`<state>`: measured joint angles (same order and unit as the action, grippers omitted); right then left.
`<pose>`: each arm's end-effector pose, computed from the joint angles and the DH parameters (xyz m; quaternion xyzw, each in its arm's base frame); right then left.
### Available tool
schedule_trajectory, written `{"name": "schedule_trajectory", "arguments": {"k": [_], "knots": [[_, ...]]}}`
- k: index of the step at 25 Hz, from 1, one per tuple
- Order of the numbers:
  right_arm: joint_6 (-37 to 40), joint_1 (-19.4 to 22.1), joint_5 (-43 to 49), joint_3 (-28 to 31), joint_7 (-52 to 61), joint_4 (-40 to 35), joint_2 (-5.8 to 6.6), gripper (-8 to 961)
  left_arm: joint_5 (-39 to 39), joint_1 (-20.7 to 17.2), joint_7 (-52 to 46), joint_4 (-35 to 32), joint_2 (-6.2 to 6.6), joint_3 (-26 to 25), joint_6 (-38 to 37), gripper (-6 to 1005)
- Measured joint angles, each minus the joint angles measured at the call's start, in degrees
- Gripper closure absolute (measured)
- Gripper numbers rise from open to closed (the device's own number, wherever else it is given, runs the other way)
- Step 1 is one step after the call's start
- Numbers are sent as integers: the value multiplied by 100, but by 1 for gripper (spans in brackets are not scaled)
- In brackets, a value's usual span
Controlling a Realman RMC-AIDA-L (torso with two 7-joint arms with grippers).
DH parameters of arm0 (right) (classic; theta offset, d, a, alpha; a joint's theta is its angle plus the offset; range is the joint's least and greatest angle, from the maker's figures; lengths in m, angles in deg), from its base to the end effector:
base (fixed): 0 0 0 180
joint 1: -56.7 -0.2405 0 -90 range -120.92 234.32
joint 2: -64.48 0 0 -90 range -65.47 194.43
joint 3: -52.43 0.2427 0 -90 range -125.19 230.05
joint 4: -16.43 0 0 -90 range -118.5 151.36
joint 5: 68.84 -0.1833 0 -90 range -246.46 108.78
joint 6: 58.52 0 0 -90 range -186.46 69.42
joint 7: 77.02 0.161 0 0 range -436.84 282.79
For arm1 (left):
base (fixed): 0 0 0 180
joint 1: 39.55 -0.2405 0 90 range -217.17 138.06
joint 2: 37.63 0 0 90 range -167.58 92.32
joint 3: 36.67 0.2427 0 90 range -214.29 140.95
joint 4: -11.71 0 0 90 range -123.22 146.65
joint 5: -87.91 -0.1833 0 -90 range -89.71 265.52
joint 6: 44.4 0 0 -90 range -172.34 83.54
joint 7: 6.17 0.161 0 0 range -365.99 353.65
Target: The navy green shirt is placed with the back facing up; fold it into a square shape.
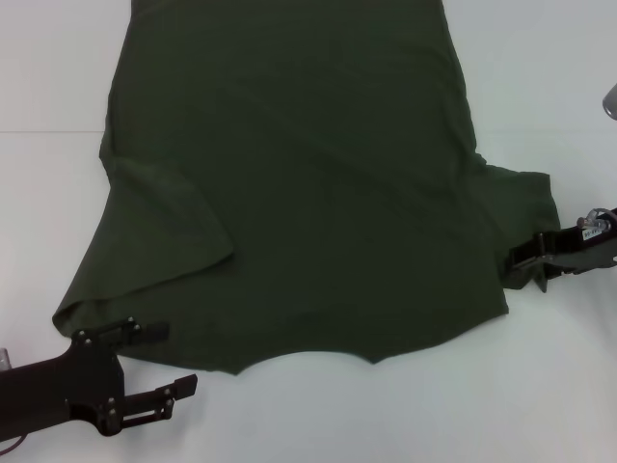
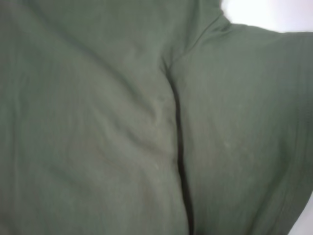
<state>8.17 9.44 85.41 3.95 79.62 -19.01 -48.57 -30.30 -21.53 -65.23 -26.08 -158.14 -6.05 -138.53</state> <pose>0.2684 0.3915 0.0134 -0.7375 0.6213 -0.0474 0.2603 -0.2873 0.2457 -0.0038 -0.9367 -0.1695 -0.2323 0.1996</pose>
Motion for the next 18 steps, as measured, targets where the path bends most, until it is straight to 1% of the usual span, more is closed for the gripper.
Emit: {"name": "schedule_trajectory", "arguments": {"k": [1, 7, 12, 17, 18], "knots": [[-7, -8, 3, -58, 19, 1, -1, 153, 0, -3, 0, 0, -5, -15, -9, 221], [-20, -15, 8, -124, 81, -4, -14, 384, 0, -9, 0, 0, -16, -32, -10, 221], [-26, -14, 9, -127, 88, -7, -9, 630, 0, -10, 0, 0, -16, -30, 1, 221], [-51, -13, 9, -127, 88, -10, 3, 839, 0, -9, 0, 0, -16, -29, 16, 222], [-54, -15, 11, -127, 88, -10, 3, 855, 0, -9, 0, 0, -16, -30, 17, 222]]}}
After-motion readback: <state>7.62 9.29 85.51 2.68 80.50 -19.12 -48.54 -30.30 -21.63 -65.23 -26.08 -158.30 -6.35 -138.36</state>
